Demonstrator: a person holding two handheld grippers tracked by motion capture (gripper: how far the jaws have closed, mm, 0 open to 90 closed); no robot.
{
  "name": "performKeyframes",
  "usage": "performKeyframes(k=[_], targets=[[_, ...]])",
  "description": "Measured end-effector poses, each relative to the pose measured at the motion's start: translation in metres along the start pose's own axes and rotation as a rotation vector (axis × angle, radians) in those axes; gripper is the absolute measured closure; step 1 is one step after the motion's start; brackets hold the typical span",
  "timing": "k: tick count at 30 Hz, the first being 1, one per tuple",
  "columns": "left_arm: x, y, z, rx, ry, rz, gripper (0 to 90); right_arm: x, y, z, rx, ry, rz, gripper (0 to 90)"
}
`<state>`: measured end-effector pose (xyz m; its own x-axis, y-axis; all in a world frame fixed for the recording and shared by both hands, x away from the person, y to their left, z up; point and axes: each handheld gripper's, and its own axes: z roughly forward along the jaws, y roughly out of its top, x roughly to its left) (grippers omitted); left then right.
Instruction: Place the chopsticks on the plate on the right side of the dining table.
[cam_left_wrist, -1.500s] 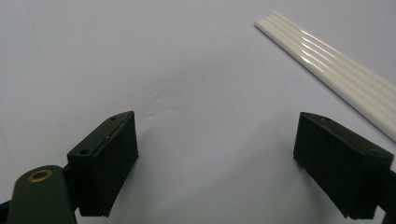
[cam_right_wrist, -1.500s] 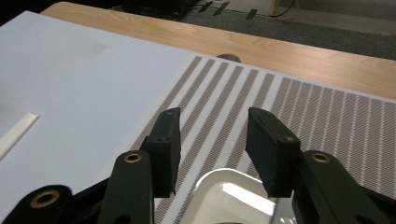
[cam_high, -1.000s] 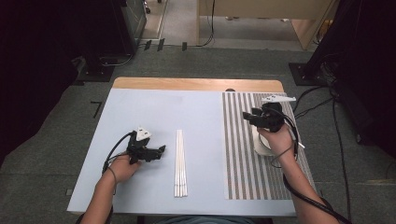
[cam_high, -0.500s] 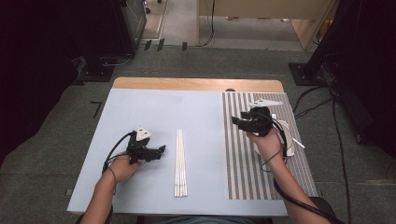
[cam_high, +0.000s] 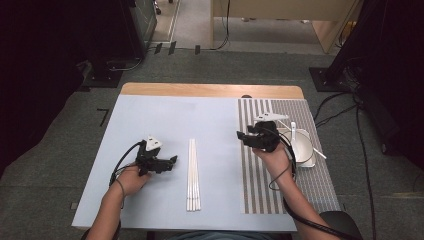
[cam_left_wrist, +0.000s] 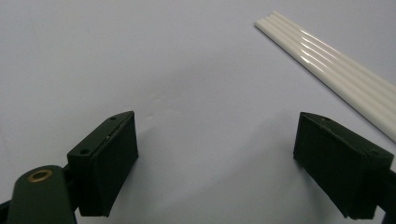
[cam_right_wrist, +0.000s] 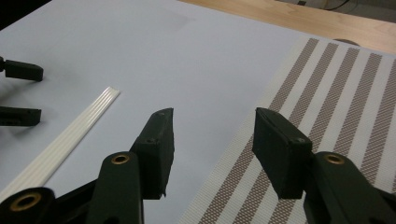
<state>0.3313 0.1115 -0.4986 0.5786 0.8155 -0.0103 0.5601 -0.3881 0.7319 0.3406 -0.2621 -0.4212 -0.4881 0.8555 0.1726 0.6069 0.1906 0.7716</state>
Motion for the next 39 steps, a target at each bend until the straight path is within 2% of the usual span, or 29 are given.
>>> performKeyframes(k=[11,13,14,18,34,39], targets=[[0.000,0.000,0.000,0.000,0.000,0.000,13.5,0.013,-0.008,0.007,0.000,0.009,0.001,46.9],[0.000,0.000,0.000,0.000,0.000,0.000,13.5,0.016,-0.009,0.009,0.000,0.008,-0.008,46.5],[0.000,0.000,0.000,0.000,0.000,0.000,13.5,0.020,-0.010,0.010,-0.001,0.009,-0.028,46.9],[0.000,0.000,0.000,0.000,0.000,0.000,13.5,0.027,-0.011,0.014,-0.007,0.011,-0.040,47.2],[0.000,0.000,0.000,0.002,0.000,0.002,13.5,0.044,-0.023,0.036,0.005,0.022,-0.018,44.6],[0.000,0.000,0.000,0.002,0.000,0.004,13.5,0.052,-0.027,0.043,0.004,0.016,-0.036,44.7]])
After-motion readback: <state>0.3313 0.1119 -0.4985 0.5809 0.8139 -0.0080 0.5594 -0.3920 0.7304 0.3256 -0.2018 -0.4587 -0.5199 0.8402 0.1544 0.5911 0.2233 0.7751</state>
